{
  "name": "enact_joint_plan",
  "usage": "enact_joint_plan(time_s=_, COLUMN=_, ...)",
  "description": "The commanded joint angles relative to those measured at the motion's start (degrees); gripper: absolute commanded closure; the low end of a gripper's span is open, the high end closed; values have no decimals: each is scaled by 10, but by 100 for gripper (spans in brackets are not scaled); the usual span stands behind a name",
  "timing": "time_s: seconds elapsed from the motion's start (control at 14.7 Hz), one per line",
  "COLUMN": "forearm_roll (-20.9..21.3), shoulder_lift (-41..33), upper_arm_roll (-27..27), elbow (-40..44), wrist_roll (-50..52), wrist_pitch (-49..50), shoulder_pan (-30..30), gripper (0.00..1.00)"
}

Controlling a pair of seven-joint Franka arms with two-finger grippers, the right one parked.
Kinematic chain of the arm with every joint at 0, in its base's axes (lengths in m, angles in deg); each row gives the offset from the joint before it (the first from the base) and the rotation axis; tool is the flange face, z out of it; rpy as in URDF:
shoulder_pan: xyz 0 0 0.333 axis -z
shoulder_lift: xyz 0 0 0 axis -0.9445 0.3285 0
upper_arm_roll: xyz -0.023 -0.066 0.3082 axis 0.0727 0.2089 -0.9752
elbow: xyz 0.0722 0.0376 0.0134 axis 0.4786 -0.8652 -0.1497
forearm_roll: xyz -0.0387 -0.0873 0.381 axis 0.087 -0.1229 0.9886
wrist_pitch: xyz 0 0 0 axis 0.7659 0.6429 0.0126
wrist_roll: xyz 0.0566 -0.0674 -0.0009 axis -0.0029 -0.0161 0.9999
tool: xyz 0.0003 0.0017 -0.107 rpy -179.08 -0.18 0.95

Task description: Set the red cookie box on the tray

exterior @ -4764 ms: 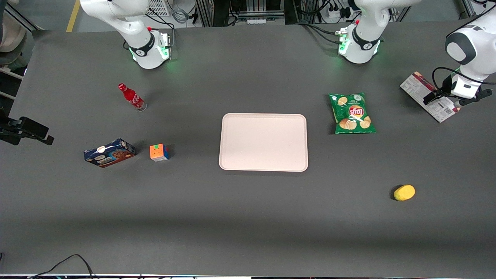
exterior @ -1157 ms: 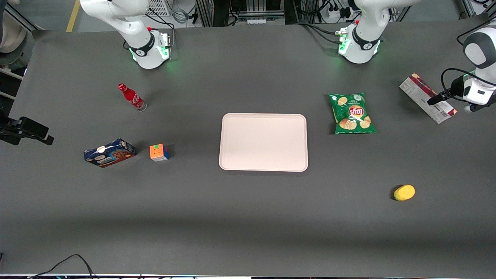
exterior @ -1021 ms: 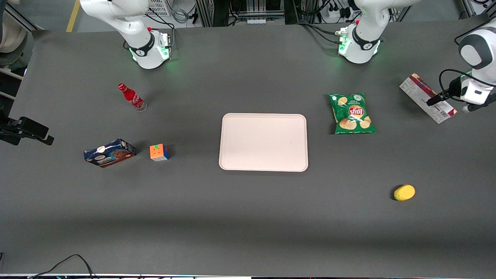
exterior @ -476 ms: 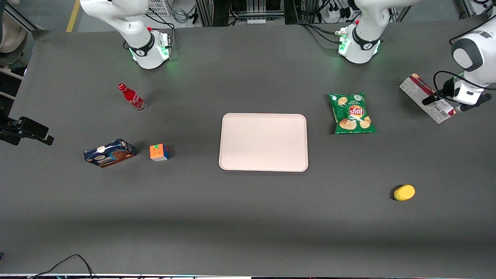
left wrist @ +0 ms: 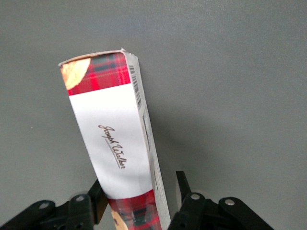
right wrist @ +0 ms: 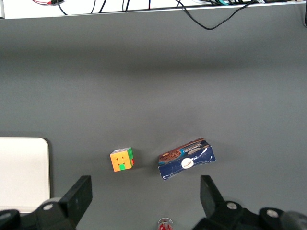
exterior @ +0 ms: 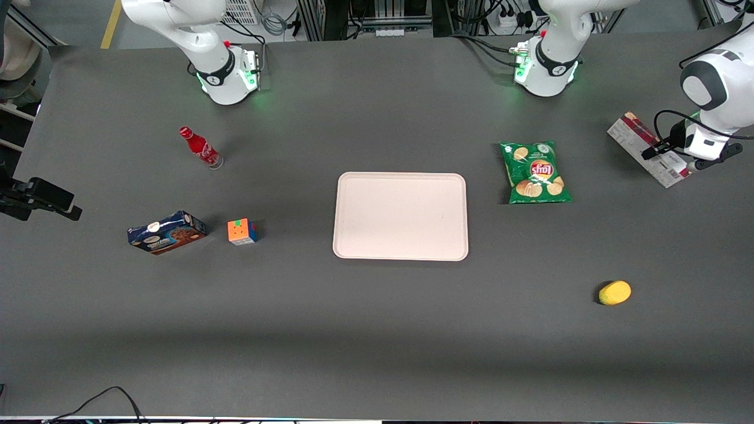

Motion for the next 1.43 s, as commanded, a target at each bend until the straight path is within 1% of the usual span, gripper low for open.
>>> enact_joint_plan(time_s=0.0, forearm_roll=-5, shoulder_lift=0, upper_arm_roll=-2, elbow=-4, wrist_roll=-26, wrist_pitch=-10, shoulder_pan=-2, gripper=66)
enact_joint_plan(time_s=0.07, forearm_roll=-5, shoulder_lift=0, upper_arm_roll=-2, elbow=-4, wrist_roll=-29, wrist_pitch=-10, shoulder_pan=-2, gripper=81)
enact_joint_plan(time_s=0.2, forearm_roll=-5, shoulder_lift=0, upper_arm_roll=-1, elbow=-3, wrist_roll=-34, wrist_pitch=-9, shoulder_pan=-1, gripper=100)
enact_joint_plan(time_s=0.48, forearm_roll=-5, shoulder_lift=-4, upper_arm_roll=3, elbow=18, wrist_roll=-48, wrist_pitch=6, shoulder_pan=4, gripper=100)
enact_joint_plan(time_s=0.61, forearm_roll=-5, shoulder_lift=-8, upper_arm_roll=14, elbow=55, wrist_roll=-52, wrist_pitch=58, shoulder_pan=15, gripper=100)
enact_joint_plan(time_s=0.82, forearm_roll=-7, shoulder_lift=-23, upper_arm_roll=65, elbow=136, wrist_roll=-80, wrist_pitch=130, shoulder_pan=29, gripper=100)
enact_joint_plan(time_s=0.95, forearm_roll=-12, shoulder_lift=-32, upper_arm_roll=113, elbow=189, wrist_roll=-79, wrist_pitch=184, shoulder_pan=32, gripper=100)
enact_joint_plan(time_s=1.09, forearm_roll=-31, shoulder_lift=-26, upper_arm_roll=175, elbow=285, wrist_roll=-73, wrist_pitch=285, shoulder_pan=38, gripper=100)
enact_joint_plan(time_s=1.23, forearm_roll=-65, shoulder_lift=-17, upper_arm_roll=214, elbow=381, wrist_roll=-69, wrist_pitch=385, shoulder_pan=47, gripper=100)
enact_joint_plan(time_s=1.36, forearm_roll=-73, shoulder_lift=-9, upper_arm_roll=264, elbow=447, wrist_roll=-40, wrist_pitch=433, shoulder_pan=52, gripper=100)
